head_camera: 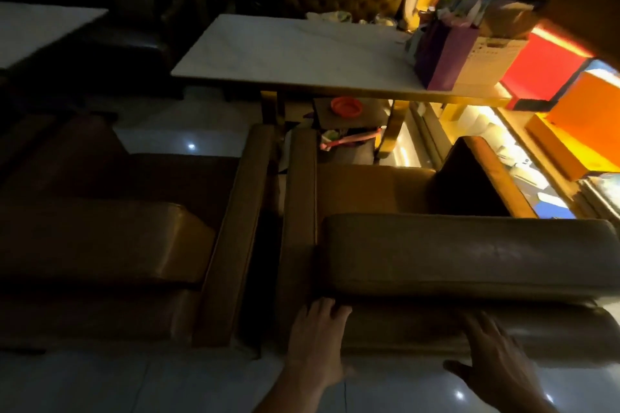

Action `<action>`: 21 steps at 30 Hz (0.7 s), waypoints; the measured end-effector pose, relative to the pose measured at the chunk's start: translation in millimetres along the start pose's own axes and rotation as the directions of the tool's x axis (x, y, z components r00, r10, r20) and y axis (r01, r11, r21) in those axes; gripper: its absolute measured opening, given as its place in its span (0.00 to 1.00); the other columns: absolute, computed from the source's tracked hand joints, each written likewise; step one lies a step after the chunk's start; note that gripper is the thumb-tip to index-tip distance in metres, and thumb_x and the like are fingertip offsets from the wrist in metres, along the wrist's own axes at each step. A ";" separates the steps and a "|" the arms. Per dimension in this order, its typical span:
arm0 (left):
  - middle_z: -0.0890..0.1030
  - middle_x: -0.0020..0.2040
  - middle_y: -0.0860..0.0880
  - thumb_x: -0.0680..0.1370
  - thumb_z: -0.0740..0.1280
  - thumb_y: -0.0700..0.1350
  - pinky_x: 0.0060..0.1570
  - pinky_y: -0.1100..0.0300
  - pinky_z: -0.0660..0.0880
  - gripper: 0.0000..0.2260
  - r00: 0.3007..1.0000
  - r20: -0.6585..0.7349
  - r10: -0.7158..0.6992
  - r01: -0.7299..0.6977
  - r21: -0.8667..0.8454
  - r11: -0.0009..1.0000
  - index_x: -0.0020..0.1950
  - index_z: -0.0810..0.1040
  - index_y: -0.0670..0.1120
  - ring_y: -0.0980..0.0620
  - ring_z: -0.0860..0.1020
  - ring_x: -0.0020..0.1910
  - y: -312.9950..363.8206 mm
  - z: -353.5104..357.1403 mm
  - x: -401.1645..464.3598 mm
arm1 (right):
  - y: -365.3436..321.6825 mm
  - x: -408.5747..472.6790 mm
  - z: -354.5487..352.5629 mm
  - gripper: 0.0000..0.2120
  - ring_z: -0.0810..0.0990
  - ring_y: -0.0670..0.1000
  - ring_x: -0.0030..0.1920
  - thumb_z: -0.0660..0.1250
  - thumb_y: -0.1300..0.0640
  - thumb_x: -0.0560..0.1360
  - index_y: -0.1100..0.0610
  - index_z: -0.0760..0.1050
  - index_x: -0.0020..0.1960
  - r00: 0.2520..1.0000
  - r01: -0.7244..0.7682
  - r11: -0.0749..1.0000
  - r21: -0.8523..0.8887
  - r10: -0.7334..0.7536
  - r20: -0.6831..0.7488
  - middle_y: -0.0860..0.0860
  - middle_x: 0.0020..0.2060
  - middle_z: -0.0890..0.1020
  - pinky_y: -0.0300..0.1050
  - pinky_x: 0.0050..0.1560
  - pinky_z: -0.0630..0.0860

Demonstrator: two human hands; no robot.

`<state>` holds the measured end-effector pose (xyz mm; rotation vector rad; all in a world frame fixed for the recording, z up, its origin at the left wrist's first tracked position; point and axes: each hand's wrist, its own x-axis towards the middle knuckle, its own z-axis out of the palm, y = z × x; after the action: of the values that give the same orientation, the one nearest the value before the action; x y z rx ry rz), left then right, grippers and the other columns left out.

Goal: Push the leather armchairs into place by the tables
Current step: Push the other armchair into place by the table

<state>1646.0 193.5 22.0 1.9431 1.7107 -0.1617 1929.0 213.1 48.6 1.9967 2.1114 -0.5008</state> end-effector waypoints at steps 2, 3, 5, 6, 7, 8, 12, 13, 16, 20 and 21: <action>0.57 0.77 0.47 0.69 0.77 0.56 0.73 0.44 0.57 0.44 0.999 0.027 -0.046 0.046 0.010 0.999 0.78 0.54 0.56 0.43 0.56 0.75 6.9 10.5 8.3 | 15.6 13.7 6.2 0.51 0.51 0.56 0.78 0.71 0.32 0.66 0.43 0.46 0.79 0.999 0.036 0.999 -0.030 -0.035 0.027 0.50 0.79 0.52 0.57 0.74 0.60; 0.56 0.78 0.47 0.69 0.77 0.55 0.73 0.44 0.57 0.45 0.997 0.016 -0.074 0.073 0.013 0.997 0.78 0.53 0.56 0.42 0.56 0.75 10.0 14.2 12.6 | 21.0 19.9 8.5 0.53 0.48 0.56 0.79 0.71 0.32 0.66 0.43 0.44 0.79 0.998 0.048 0.998 -0.046 -0.046 0.046 0.50 0.79 0.50 0.58 0.75 0.57; 0.56 0.77 0.47 0.69 0.77 0.55 0.74 0.45 0.56 0.46 0.994 -0.033 -0.104 0.105 0.030 0.994 0.78 0.52 0.57 0.42 0.56 0.75 17.2 19.6 18.1 | 30.1 29.5 14.0 0.54 0.42 0.58 0.79 0.70 0.32 0.67 0.43 0.40 0.79 0.996 0.047 0.996 -0.075 -0.041 0.084 0.52 0.80 0.44 0.60 0.76 0.53; 0.57 0.77 0.47 0.69 0.77 0.55 0.74 0.45 0.54 0.46 0.993 -0.050 -0.103 0.105 0.041 0.994 0.78 0.51 0.57 0.42 0.56 0.74 20.6 22.0 20.9 | 34.8 34.8 17.5 0.55 0.41 0.58 0.79 0.70 0.32 0.67 0.44 0.38 0.79 0.994 0.048 0.995 -0.092 -0.038 0.103 0.52 0.79 0.43 0.61 0.76 0.52; 0.57 0.77 0.46 0.70 0.77 0.54 0.75 0.46 0.53 0.46 0.993 -0.056 -0.102 0.105 0.049 0.993 0.79 0.51 0.57 0.42 0.56 0.74 22.7 24.6 23.2 | 38.3 39.2 21.2 0.55 0.40 0.58 0.79 0.71 0.32 0.66 0.43 0.38 0.78 0.994 0.051 0.993 -0.103 -0.040 0.104 0.53 0.79 0.43 0.61 0.76 0.52; 0.56 0.77 0.46 0.70 0.77 0.53 0.75 0.46 0.53 0.46 0.992 -0.064 -0.108 0.111 0.047 0.993 0.79 0.51 0.56 0.41 0.56 0.74 23.8 27.4 25.1 | 39.8 43.6 24.4 0.56 0.41 0.58 0.79 0.71 0.32 0.65 0.43 0.39 0.78 0.996 0.053 0.992 -0.111 -0.045 0.078 0.54 0.79 0.43 0.61 0.76 0.52; 0.53 0.77 0.47 0.72 0.76 0.50 0.72 0.46 0.59 0.44 0.988 -0.072 -0.138 0.139 0.015 0.990 0.78 0.52 0.56 0.41 0.56 0.75 23.5 31.2 31.1 | 39.8 56.1 37.7 0.55 0.43 0.60 0.79 0.71 0.32 0.66 0.44 0.39 0.78 0.995 0.003 0.992 -0.123 0.009 0.095 0.59 0.79 0.43 0.57 0.76 0.53; 0.53 0.77 0.47 0.72 0.76 0.49 0.72 0.46 0.60 0.44 0.989 -0.063 -0.135 0.135 0.010 0.991 0.78 0.52 0.56 0.41 0.56 0.75 21.9 32.0 32.7 | 36.6 56.6 38.7 0.56 0.46 0.62 0.79 0.72 0.32 0.65 0.44 0.40 0.79 0.995 -0.005 0.992 -0.125 0.017 0.094 0.61 0.79 0.46 0.58 0.76 0.54; 0.54 0.77 0.48 0.72 0.76 0.48 0.71 0.46 0.62 0.43 0.990 -0.055 -0.128 0.128 -0.020 0.992 0.78 0.52 0.56 0.42 0.56 0.75 17.9 32.3 34.5 | 42.8 63.2 48.6 0.66 0.71 0.73 0.66 0.83 0.36 0.42 0.48 0.59 0.75 0.999 0.023 0.994 -0.102 -0.020 0.029 0.68 0.67 0.71 0.72 0.57 0.73; 0.54 0.77 0.49 0.73 0.76 0.47 0.68 0.45 0.67 0.42 0.994 -0.049 -0.101 0.098 -0.051 0.994 0.78 0.53 0.57 0.43 0.56 0.75 12.5 35.5 35.1 | 59.6 66.3 72.0 0.60 0.77 0.74 0.54 0.84 0.42 0.36 0.49 0.66 0.66 0.997 0.021 0.999 -0.032 -0.018 0.074 0.70 0.55 0.78 0.71 0.45 0.77; 0.54 0.77 0.49 0.73 0.75 0.47 0.68 0.45 0.67 0.42 0.994 -0.048 -0.094 0.091 -0.059 0.994 0.78 0.53 0.58 0.43 0.56 0.75 11.4 35.1 34.8 | 55.6 64.4 70.2 0.56 0.77 0.74 0.54 0.81 0.42 0.40 0.49 0.66 0.67 0.997 0.015 1.000 -0.019 -0.014 0.069 0.71 0.55 0.78 0.71 0.46 0.77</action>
<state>1672.3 207.3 -19.1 1.8421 1.8196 -0.0974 1973.1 248.7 -46.0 1.9259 2.0834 -0.5418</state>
